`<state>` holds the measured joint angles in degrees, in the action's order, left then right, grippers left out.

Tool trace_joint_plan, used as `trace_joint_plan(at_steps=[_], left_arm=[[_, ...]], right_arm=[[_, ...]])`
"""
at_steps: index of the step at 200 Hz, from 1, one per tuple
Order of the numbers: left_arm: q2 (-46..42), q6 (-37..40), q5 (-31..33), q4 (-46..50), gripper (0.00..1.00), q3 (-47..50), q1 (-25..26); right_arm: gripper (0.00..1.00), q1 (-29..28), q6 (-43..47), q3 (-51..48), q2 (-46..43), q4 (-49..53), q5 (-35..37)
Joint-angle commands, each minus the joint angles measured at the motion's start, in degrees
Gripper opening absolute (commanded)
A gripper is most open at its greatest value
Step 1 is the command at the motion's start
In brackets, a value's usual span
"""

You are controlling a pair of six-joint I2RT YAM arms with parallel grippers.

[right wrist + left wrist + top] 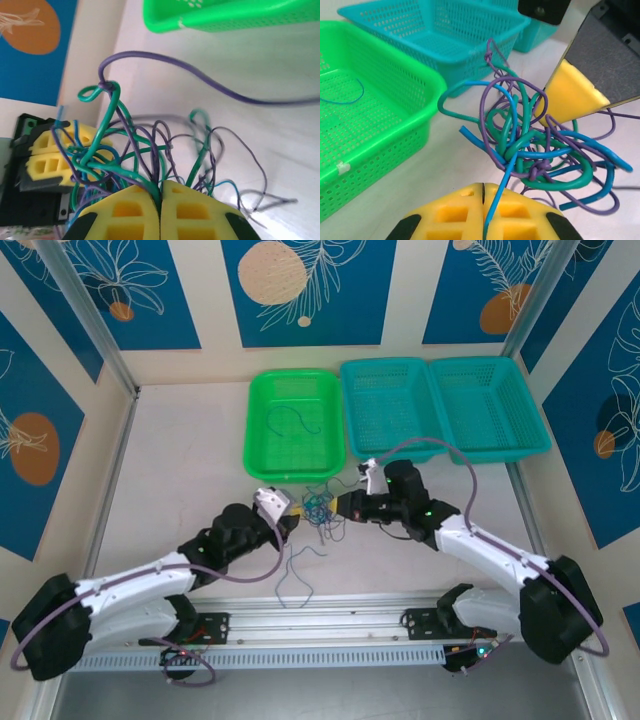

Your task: Untangle the cables

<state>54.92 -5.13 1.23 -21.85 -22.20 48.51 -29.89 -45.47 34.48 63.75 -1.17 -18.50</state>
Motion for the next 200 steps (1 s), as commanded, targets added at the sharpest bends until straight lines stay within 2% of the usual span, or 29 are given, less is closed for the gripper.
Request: trace_joint_plan(at_steps=[1,19,41,68,81,86,98,105,111,120,131,151,164,179,200], left_arm=[[-10.49,-6.01,8.59,7.90,0.00,3.17,-7.67],[-14.29,-6.02,7.63,11.02,0.00,3.78,-10.22],[-15.34,-6.36,5.96,12.38,0.00,4.15,-12.01],[-13.16,-7.50,2.48,9.10,0.00,5.01,-12.40],[-11.66,-7.45,-0.24,6.56,0.00,5.27,-12.38],[-10.94,-7.45,-1.82,5.27,0.00,5.32,-12.43],[-8.84,-7.20,-6.37,1.87,0.00,5.33,-12.38],[-7.23,-7.18,-8.86,0.25,0.00,4.96,-12.37],[-5.77,-7.18,-10.35,-0.42,0.00,4.45,-12.36],[-3.69,-7.20,-11.75,-0.93,0.00,3.52,-12.31],[-1.46,-7.17,-12.85,-1.51,0.00,2.72,-12.08],[1.83,-6.85,-15.71,-2.06,0.00,1.47,-11.73],[3.54,-6.29,-16.84,-2.78,0.00,0.80,-11.05],[4.69,-5.72,-17.05,-4.21,0.00,0.57,-10.01],[5.50,-4.88,-17.27,-5.45,0.00,0.18,-8.81]], right_arm=[[0.00,15.15,-4.72,-5.00,-3.34,20.89,25.61],[0.00,19.89,-5.27,-5.48,-6.71,24.66,27.00],[0.00,24.51,-4.85,-6.29,-10.00,26.34,25.50],[0.00,25.23,-3.79,-6.06,-12.99,27.87,24.19],[0.00,24.63,-0.91,-6.75,-14.96,24.48,18.91],[0.01,23.75,0.19,-7.10,-15.51,22.49,15.49],[0.14,20.02,1.76,-7.84,-15.88,18.37,9.81],[0.33,16.85,2.71,-7.70,-15.34,17.03,8.95],[0.49,13.93,3.71,-6.70,-14.66,18.00,10.14],[0.67,9.83,4.64,-4.15,-13.67,21.95,14.85],[0.76,6.50,5.70,-1.44,-13.81,25.05,19.15],[0.82,2.30,7.97,0.93,-15.99,23.70,19.67],[0.82,-1.51,9.83,3.13,-15.75,22.62,19.90],[0.79,-5.67,11.47,6.22,-12.75,21.85,19.35],[0.75,-8.40,9.21,8.51,-6.43,17.14,13.72]])
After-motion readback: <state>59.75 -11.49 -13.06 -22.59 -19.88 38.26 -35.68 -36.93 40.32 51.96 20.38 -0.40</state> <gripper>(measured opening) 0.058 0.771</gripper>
